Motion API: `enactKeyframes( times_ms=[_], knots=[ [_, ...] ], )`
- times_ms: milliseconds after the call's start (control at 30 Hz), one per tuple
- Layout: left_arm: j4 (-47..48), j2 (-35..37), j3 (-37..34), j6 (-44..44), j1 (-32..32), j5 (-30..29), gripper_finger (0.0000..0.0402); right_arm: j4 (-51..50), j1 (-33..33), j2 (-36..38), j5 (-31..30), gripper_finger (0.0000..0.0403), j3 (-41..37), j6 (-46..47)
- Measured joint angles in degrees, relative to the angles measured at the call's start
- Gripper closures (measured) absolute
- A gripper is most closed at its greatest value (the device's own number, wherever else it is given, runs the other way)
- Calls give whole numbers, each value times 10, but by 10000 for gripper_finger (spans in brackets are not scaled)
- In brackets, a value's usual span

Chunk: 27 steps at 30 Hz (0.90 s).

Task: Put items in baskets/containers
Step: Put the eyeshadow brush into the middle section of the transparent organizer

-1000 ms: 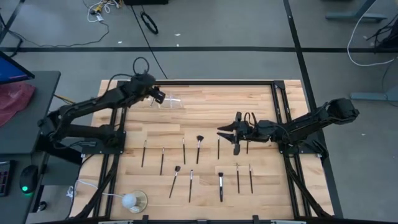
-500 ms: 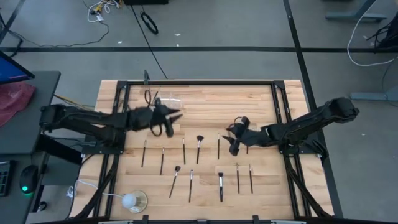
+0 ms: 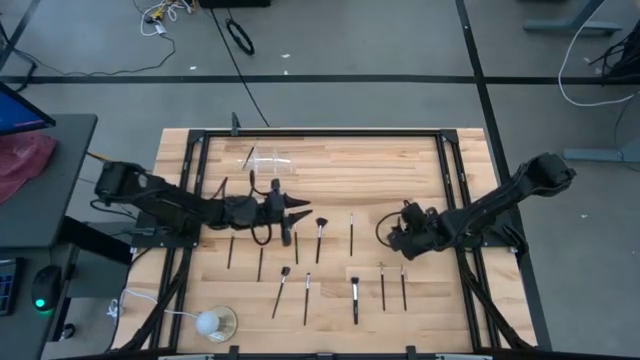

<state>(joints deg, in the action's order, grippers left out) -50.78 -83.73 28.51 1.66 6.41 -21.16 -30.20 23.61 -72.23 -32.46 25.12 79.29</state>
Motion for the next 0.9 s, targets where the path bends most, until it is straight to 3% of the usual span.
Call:
enactKeyframes(
  times_ms=[267,567,900],
  knots=[
    [-50,-26,1,2,-22,30,285,147,5,-15,-44,190,-86,-22],
    [-48,-26,8,2,-24,34,285,231,6,-92,-97,233,-99,-132],
    [-47,-26,8,4,-24,35,284,249,14,-126,-116,333,-98,-142]
  ],
)
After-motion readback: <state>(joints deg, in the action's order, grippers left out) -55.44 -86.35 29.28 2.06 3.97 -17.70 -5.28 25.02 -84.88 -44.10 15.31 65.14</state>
